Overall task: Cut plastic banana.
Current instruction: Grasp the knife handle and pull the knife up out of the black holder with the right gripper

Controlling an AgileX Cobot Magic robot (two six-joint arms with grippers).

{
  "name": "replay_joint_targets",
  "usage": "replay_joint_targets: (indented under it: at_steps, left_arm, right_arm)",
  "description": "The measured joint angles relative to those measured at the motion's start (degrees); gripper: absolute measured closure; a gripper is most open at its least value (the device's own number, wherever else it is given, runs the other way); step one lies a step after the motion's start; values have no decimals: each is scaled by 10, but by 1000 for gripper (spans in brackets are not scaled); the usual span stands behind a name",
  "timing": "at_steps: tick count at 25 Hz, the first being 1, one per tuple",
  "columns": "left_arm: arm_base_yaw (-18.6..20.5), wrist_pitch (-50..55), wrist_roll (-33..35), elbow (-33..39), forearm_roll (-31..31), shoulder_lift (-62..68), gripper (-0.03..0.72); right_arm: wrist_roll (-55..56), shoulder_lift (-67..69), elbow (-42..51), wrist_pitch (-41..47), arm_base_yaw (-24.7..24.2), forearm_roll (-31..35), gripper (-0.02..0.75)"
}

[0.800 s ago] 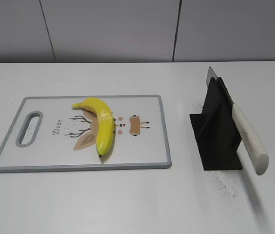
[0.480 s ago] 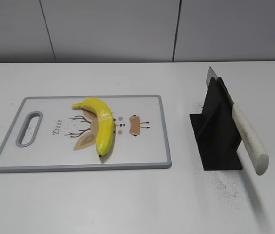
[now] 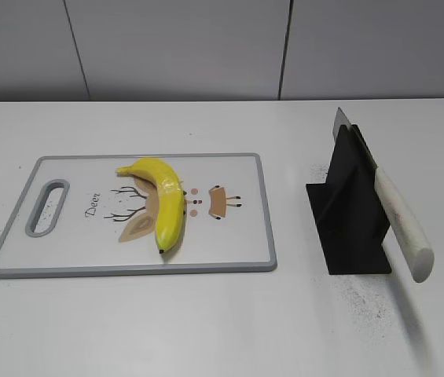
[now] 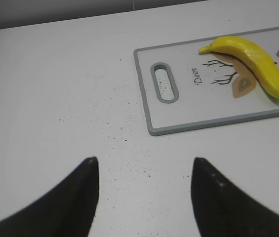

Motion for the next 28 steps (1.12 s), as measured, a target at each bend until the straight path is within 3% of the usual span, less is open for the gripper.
replay_joint_targets:
  at_steps: [15,28]
  left_arm:
    - [0,0,0,0,0,0,122]
    - [0,0,0,0,-1,0,122]
  right_arm:
    - [0,6,-4,0,0,4,146]
    - [0,254,-118,10,0,10,146]
